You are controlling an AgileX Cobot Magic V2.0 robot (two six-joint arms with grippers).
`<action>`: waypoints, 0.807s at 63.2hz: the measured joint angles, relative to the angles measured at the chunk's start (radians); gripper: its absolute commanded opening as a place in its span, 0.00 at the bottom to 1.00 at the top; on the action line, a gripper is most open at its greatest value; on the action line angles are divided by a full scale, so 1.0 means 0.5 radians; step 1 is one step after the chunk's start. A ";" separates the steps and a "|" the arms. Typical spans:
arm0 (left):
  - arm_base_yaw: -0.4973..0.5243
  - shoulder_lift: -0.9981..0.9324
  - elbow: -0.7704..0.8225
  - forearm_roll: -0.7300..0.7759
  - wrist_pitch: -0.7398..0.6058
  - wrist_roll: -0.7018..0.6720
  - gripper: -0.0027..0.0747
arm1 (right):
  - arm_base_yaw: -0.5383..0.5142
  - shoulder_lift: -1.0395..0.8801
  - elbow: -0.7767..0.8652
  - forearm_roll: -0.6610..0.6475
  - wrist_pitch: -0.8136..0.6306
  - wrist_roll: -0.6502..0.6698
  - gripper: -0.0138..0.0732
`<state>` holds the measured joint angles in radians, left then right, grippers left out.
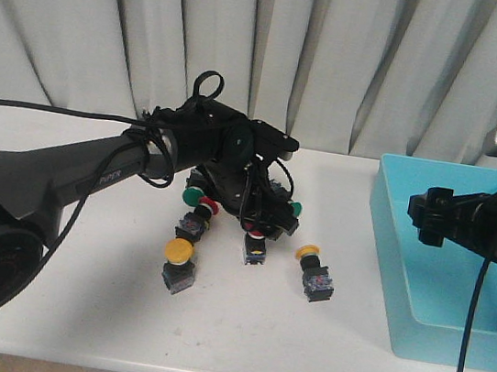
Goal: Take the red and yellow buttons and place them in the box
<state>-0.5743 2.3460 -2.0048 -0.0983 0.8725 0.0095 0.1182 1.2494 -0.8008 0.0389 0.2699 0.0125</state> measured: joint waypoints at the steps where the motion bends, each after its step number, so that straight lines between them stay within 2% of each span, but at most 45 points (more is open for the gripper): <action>1: 0.000 0.000 0.000 0.000 0.000 0.000 0.79 | 0.000 0.000 0.000 0.000 0.000 0.000 0.90; 51: 0.000 0.077 0.000 -0.067 0.019 0.000 0.79 | 0.004 0.000 0.000 0.044 0.000 -0.004 0.86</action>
<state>-0.5743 2.3846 -2.0048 -0.1316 0.8821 0.0095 0.1204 1.2494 -0.8008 0.0609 0.2699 0.0106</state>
